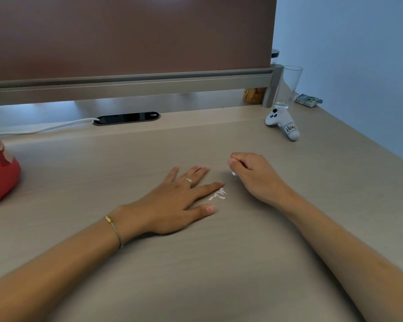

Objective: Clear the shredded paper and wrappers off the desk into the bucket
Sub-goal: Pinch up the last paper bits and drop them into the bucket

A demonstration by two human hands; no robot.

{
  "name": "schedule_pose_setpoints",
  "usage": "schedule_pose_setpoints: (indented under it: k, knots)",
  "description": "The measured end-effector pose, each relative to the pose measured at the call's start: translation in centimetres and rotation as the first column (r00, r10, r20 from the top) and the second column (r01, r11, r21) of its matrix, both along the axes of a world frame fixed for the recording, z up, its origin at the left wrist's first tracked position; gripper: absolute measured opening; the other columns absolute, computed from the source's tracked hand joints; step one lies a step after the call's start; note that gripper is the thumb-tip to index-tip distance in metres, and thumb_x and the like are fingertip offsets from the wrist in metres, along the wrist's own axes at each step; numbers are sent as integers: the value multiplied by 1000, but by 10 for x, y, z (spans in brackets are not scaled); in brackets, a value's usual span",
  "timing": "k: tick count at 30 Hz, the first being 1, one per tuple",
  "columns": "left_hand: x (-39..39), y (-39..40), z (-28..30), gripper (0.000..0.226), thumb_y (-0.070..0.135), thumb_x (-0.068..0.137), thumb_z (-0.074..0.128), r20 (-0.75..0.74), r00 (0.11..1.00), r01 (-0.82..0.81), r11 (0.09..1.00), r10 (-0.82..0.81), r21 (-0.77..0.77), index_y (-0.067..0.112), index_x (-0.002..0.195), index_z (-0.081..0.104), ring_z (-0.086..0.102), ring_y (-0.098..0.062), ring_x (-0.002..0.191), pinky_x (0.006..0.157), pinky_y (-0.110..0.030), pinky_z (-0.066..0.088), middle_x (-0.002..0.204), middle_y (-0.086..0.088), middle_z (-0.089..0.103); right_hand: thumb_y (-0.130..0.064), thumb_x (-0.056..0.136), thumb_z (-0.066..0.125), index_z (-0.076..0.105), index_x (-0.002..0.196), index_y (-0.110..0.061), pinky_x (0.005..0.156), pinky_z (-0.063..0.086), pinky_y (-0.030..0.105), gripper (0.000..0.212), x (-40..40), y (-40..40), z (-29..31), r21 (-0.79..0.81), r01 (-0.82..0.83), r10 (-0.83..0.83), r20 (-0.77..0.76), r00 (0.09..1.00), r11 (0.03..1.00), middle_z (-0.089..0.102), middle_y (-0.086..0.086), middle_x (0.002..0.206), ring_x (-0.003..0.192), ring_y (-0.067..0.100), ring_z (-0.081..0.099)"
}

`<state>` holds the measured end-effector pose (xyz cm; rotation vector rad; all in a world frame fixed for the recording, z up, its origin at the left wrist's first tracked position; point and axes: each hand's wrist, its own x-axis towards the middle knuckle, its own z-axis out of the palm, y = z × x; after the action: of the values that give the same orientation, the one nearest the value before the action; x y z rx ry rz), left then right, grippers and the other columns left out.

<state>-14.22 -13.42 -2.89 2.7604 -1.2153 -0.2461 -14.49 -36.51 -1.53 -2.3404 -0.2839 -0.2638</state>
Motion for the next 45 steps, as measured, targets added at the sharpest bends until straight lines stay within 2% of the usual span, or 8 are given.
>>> schedule_pose_setpoints:
  k: [4,8,11,21,27,35,42,45]
  knots:
    - [2,9,1,48,53,103,37,42,999,17,965,-6,-261,44,150,40,18,-10,151,124,-37,19,164,7,28,-18,102,48,41,64,-11,56,29,29,39,1,0,-1,-11,-9,9,4,1000,1000,39,-2,59,56,9,35]
    - [4,3,1,48,53,105,30,81,995,63,987,-52,-149,50,153,31,15,-11,151,124,-38,13,164,6,23,-19,101,48,43,66,-7,56,29,30,37,1,-2,-3,-16,-3,3,3,1000,1000,40,-1,60,57,9,35]
    - [3,2,4,41,46,105,40,39,996,86,963,-79,-257,46,145,48,24,-7,147,122,-34,20,159,8,35,-20,101,48,42,67,-5,55,27,30,37,1,-2,-4,-1,-2,2,-7,1000,1000,39,-2,60,56,9,33]
    - [14,-23,0,20,35,79,84,-154,987,-56,802,-45,-594,34,99,82,60,-14,97,87,-36,51,93,13,65,-20,102,48,40,62,-18,54,30,25,41,1,-3,-3,9,-13,13,-2,1000,1000,42,-4,58,55,8,36]
    - [15,-35,1,8,21,75,88,-233,969,-215,750,83,-626,24,75,80,66,-10,80,79,-35,55,81,10,70,-21,101,48,43,61,-18,55,31,25,41,2,-5,-2,13,-10,10,-11,1000,1000,44,-5,58,55,9,38]
    - [22,-22,2,11,6,88,65,237,965,-21,935,111,-353,14,81,64,60,-23,73,67,-36,46,78,0,65,-21,102,47,42,64,-11,54,30,24,40,-1,-4,-2,0,-24,24,-19,1000,1000,43,-3,60,55,7,36]
    - [38,13,8,18,1,88,59,124,943,-237,886,308,-398,15,78,56,55,-20,74,63,-30,36,77,7,60,-17,102,47,35,63,-18,56,27,30,41,0,20,12,20,-49,49,-10,999,999,40,-3,61,56,8,33]
    - [39,29,28,19,-1,87,62,70,924,-298,822,376,-485,14,77,59,53,-6,68,61,-13,35,72,10,61,-16,102,46,34,63,-17,54,24,31,41,5,40,26,19,-79,78,19,997,997,35,-2,59,54,8,31]
